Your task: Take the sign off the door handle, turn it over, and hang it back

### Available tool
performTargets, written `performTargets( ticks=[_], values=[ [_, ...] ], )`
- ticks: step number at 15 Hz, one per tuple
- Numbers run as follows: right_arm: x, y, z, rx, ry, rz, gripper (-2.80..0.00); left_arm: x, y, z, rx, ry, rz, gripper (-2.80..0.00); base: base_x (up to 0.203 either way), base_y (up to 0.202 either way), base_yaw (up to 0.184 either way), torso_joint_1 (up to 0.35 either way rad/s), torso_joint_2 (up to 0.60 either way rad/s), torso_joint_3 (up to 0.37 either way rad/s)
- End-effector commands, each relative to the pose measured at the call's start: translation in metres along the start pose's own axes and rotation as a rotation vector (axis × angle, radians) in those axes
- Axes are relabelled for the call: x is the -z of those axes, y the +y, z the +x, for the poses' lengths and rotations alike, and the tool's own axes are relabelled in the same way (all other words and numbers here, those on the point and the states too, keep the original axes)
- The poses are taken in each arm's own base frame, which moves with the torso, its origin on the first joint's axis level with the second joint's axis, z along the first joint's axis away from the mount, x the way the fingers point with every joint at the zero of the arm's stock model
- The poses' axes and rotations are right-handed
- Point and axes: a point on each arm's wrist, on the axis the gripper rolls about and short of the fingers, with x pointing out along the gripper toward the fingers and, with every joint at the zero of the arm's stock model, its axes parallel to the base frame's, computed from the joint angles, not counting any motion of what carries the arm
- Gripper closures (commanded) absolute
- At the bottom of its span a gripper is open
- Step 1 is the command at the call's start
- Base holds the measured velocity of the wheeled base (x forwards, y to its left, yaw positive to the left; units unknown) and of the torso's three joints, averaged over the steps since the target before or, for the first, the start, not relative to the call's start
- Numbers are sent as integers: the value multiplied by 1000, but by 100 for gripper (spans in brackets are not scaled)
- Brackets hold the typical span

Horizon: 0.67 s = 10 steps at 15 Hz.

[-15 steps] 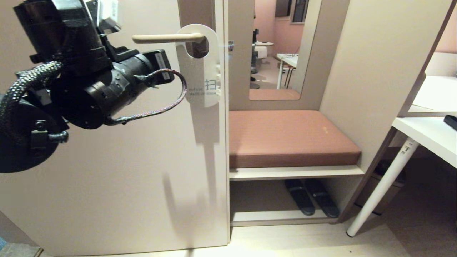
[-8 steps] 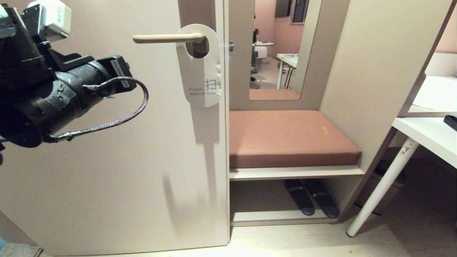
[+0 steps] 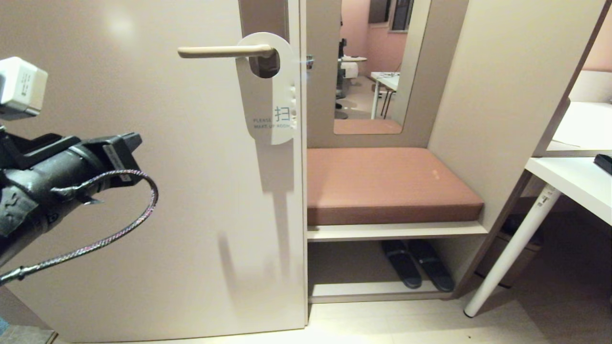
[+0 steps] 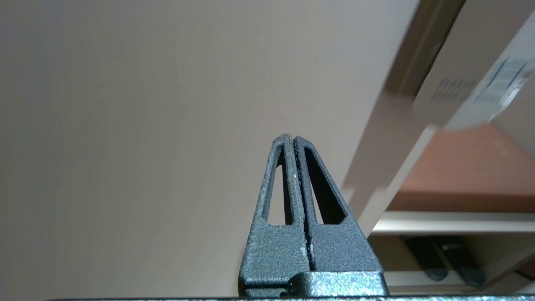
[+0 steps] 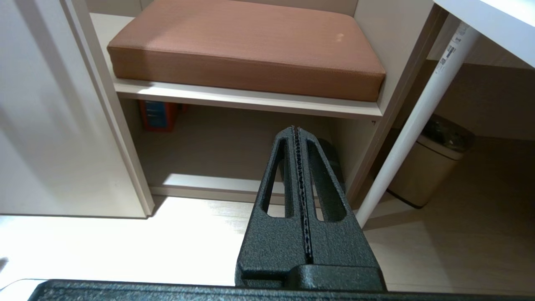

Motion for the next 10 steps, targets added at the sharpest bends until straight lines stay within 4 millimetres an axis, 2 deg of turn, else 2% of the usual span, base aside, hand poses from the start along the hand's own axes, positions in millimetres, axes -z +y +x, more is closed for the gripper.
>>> performTargets(
  ticks=[1, 10],
  values=[
    [0, 0, 0, 0, 1, -1, 0, 3, 11, -18, -18, -16, -6, 0, 0, 0, 0, 0, 0, 0],
    [0, 0, 0, -1, 1, -1, 0, 61, 44, -67, -97, 86, 38, 0, 0, 0, 0, 0, 0, 0]
  ],
)
